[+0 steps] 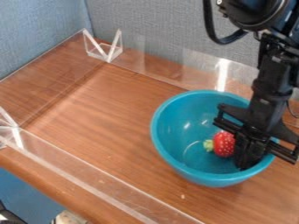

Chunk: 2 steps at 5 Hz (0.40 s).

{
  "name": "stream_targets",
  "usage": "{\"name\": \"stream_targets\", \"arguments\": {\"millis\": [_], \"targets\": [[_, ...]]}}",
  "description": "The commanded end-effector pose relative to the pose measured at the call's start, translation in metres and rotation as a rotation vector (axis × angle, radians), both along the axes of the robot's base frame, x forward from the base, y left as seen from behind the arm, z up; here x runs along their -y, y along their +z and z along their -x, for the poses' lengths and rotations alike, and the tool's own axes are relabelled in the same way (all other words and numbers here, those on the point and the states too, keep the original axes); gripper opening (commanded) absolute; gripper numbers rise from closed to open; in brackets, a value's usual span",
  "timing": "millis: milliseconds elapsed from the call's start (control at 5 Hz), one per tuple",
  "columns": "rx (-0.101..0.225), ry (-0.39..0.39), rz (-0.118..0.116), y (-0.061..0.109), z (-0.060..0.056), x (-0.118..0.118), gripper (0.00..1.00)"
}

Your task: Remove the strawberry from inside the blue bowl and put it on the table

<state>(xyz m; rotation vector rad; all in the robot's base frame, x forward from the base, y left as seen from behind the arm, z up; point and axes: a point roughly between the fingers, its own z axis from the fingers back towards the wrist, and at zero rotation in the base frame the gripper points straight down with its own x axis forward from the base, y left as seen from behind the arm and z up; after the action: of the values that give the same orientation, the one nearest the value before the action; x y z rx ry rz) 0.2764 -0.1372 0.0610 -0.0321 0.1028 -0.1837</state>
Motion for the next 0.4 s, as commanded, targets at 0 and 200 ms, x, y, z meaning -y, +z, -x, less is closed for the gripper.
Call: {"name": "stream_targets", "arguments": {"millis": [0,200], "targets": [[0.085,-0.019,0.024,0.0265,-0.002,0.0056,0.0],[0.093,-0.02,0.019,0.0293,-0.0005,0.005,0.0]]}}
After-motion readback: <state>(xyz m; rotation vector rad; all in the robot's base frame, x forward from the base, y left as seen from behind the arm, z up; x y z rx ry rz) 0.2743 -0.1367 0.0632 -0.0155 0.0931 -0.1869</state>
